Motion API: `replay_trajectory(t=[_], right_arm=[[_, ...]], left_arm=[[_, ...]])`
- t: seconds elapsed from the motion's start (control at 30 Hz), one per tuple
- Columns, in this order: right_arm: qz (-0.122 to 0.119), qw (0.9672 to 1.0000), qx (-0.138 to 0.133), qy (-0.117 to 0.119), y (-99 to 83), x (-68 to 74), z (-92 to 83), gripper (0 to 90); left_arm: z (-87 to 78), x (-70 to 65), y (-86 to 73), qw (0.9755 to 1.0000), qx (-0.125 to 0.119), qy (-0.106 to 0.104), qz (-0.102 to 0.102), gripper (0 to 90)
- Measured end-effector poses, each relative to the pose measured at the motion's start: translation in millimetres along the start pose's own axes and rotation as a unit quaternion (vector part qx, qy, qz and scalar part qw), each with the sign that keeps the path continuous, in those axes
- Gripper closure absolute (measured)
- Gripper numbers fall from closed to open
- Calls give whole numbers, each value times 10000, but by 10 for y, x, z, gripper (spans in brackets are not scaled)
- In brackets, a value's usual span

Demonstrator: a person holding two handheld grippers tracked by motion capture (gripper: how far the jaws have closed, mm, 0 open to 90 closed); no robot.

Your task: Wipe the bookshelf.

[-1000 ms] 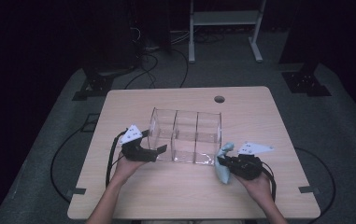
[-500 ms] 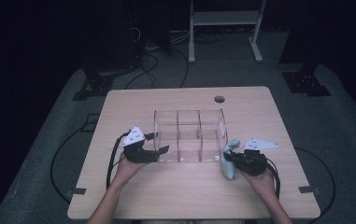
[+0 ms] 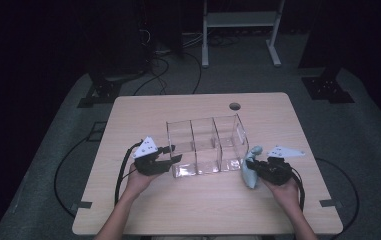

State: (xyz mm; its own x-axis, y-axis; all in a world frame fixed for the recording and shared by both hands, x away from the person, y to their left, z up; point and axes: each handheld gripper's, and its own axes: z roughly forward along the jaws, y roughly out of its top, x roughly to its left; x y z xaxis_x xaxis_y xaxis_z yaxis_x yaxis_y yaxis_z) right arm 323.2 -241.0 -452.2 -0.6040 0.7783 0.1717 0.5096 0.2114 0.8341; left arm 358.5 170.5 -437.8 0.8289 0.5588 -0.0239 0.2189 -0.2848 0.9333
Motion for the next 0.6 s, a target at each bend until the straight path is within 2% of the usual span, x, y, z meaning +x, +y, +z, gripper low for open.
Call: replay_trajectory(t=[0.2, 0.37, 0.6], right_arm=[[81, 9998, -134, -111, 16, -52, -108, 831], [132, 9996, -230, -28, 20, -56, -138, 831], [-125, 9995, -287, 32, 144, 36, -136, 830]], left_arm=[[-21, -15, -3, 10000, 32, -34, 13, 506], [-82, -92, -33, 10000, 15, 13, -13, 505], [-137, -180, -41, 9999, 79, 118, -68, 500]])
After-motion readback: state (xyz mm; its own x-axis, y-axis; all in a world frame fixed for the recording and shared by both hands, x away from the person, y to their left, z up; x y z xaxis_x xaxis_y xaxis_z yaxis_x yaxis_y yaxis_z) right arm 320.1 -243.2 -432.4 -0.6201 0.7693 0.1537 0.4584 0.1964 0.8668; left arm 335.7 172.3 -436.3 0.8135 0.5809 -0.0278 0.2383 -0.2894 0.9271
